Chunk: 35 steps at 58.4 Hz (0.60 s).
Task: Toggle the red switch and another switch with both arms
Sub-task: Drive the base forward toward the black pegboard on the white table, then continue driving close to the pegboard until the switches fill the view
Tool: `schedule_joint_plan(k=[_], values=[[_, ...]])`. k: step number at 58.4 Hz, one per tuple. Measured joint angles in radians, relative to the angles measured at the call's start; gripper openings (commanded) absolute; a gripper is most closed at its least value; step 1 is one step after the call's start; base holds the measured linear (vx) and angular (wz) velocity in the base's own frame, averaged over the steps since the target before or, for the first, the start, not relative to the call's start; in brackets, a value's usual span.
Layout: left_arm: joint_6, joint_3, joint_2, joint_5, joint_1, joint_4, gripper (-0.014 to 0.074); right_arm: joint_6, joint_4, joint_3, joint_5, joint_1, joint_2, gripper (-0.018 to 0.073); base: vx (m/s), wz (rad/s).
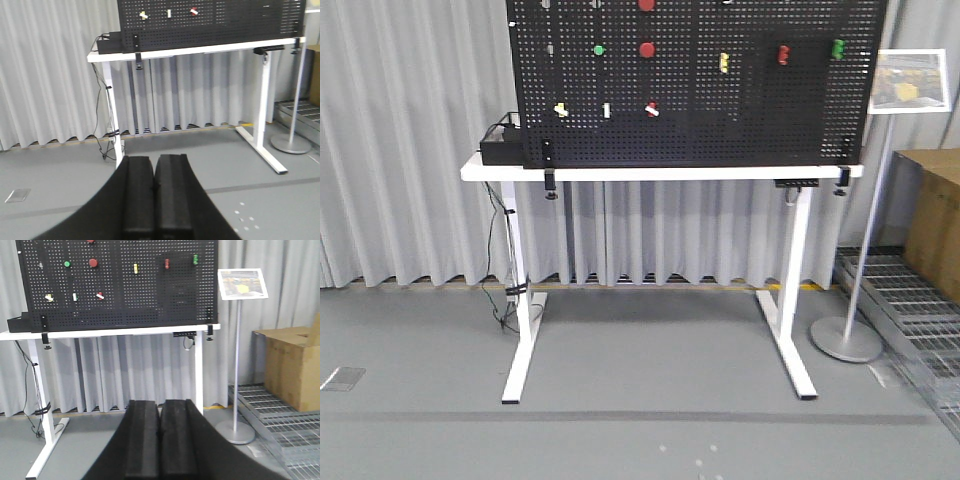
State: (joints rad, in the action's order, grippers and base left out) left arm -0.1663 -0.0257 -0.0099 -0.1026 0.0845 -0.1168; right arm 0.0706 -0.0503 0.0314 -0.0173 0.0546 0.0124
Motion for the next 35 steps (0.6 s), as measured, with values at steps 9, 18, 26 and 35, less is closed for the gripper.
schedule_joint_plan(k=[9,18,26,35], values=[[0.000,0.000,0.000,0.000,0.000,0.000,0.0003,0.000,0.000,0.000,0.000,0.000,0.000,-0.0006,0.39,0.07],[0.000,0.000,0.000,0.000,0.000,0.000,0.0003,0.000,0.000,0.000,0.001,0.000,0.000,-0.0006,0.41,0.01],[0.000,0.000,0.000,0.000,0.000,0.000,0.0003,0.000,0.000,0.000,0.001,0.000,0.000,-0.0006,0.43,0.00],[0.000,0.000,0.000,0.000,0.000,0.000,0.0003,0.000,0.000,0.000,0.001,0.000,0.000,-0.0006,0.45,0.02]])
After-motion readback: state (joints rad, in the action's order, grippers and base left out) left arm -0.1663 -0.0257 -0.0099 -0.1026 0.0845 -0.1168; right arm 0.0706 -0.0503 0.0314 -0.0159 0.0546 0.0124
